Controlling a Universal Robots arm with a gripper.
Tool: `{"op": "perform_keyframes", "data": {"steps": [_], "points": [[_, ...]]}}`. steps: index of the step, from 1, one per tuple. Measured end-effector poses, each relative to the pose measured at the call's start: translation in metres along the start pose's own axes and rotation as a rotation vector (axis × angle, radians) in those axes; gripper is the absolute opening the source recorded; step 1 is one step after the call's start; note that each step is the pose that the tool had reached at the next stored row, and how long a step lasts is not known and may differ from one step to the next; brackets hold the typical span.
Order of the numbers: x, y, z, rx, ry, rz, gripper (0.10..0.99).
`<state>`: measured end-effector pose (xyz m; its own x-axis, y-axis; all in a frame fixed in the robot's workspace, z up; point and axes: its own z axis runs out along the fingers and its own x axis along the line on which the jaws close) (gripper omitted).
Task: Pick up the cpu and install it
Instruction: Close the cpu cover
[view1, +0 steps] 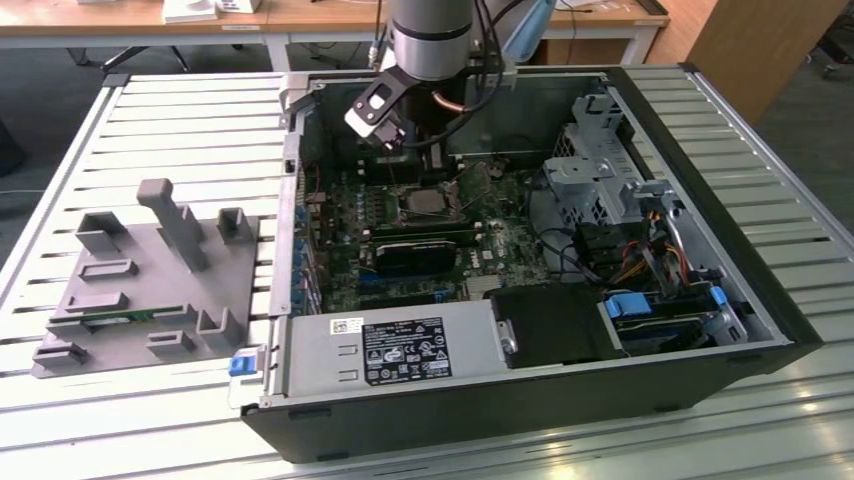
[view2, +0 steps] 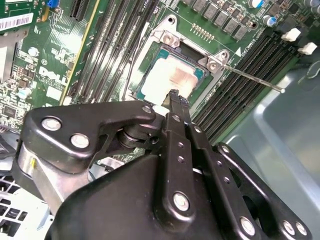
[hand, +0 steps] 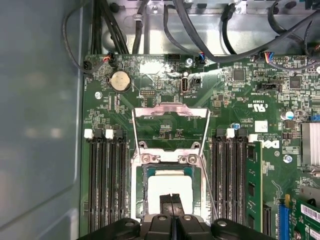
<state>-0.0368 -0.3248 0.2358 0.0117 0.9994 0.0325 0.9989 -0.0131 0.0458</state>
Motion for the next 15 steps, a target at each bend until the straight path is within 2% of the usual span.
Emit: {"op": "perform_keyframes", "data": {"steps": [9,11,15], "points": [[0.0003,0.0004,-0.0083,0.0,0.0003,0.0,0.106],[0.0005,0.0007,-0.0143,0.0,0.0007,0.0,0.106],[0.001,0.0015,-0.0314,0.0,0.0007,0.0,0.106]]}}
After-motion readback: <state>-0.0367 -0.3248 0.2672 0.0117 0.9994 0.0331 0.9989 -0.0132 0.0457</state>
